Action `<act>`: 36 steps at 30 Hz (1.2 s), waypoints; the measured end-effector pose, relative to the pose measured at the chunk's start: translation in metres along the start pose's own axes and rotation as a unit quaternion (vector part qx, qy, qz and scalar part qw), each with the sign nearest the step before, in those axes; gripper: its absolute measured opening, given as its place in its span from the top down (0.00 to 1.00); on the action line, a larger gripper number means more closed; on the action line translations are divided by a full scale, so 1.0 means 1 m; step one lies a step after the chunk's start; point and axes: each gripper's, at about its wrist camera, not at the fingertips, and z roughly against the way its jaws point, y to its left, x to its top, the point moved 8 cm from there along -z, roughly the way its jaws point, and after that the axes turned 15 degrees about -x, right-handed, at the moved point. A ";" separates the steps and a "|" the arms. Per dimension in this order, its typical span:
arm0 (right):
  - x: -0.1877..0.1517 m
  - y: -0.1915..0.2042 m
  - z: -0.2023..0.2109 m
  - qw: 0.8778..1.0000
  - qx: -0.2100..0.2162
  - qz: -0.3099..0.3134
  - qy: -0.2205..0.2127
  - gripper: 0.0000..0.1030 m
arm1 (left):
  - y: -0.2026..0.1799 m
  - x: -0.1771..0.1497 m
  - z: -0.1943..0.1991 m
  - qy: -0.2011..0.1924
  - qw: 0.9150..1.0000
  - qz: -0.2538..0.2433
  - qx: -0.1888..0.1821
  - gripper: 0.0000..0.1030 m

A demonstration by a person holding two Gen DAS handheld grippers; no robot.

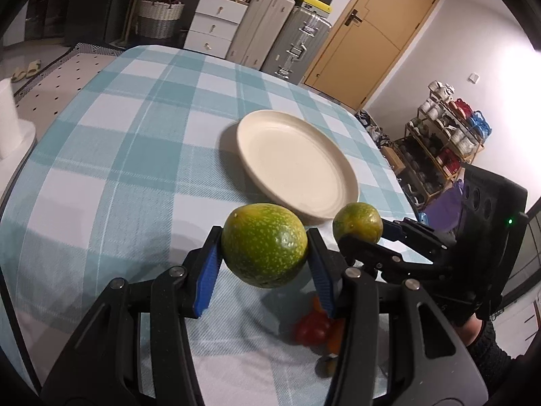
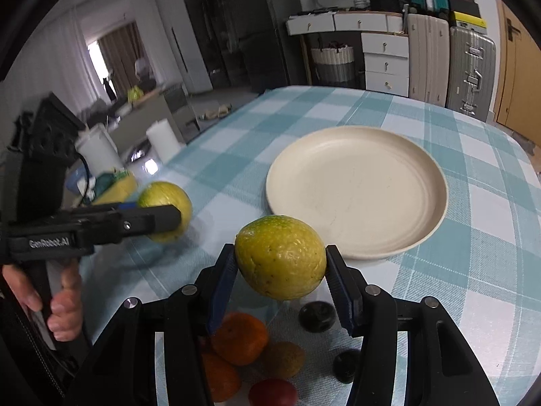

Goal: Organize fruits
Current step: 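Carry both citrus fruits onto the cream plate and open both tools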

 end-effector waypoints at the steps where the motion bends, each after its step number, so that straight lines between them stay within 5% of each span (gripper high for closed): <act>1: 0.003 -0.003 0.002 1.000 0.003 -0.007 -0.003 0.49 | -0.002 0.004 -0.002 0.000 1.000 -0.005 0.000 0.55; 17: 0.063 -0.054 0.011 0.997 0.017 -0.052 -0.052 0.49 | -0.041 0.083 -0.062 0.034 0.996 -0.078 -0.017 0.55; 27: 0.090 -0.074 -0.038 0.999 -0.013 -0.026 -0.038 0.49 | -0.020 0.138 -0.130 0.062 0.996 -0.061 -0.019 0.55; 36: 0.090 -0.100 -0.083 0.998 -0.040 -0.041 -0.018 0.48 | -0.001 0.153 -0.181 0.089 0.995 -0.044 -0.026 0.55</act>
